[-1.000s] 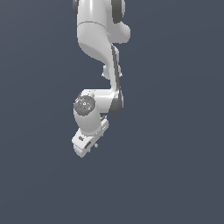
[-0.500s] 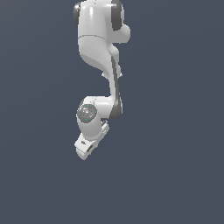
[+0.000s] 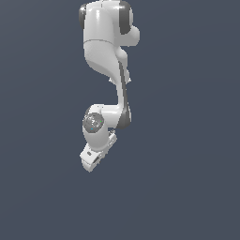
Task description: Pick up the object and move it to a goal position.
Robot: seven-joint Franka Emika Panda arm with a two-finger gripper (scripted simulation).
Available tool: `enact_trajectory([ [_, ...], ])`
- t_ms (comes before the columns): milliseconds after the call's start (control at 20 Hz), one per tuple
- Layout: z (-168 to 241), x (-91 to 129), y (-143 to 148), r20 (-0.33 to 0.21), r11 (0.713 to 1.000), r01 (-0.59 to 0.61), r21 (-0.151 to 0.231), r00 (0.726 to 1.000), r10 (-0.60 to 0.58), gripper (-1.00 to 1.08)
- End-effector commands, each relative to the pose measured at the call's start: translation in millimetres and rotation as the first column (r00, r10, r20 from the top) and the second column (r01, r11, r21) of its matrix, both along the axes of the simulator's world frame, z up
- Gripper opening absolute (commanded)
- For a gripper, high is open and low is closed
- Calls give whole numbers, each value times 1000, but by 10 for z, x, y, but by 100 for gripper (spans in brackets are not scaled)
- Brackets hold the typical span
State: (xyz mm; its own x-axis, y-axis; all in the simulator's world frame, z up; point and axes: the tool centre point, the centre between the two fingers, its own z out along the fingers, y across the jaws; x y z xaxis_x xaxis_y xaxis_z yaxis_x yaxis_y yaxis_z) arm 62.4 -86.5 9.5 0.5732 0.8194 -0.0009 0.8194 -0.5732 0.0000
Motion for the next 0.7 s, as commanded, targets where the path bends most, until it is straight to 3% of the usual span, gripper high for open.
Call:
enact_trajectory([
  [0, -7, 3, 6, 0, 1000, -1, 0, 1000, 1, -100],
  [650, 183, -71, -86, 0, 1000, -1, 0, 1000, 1, -100],
])
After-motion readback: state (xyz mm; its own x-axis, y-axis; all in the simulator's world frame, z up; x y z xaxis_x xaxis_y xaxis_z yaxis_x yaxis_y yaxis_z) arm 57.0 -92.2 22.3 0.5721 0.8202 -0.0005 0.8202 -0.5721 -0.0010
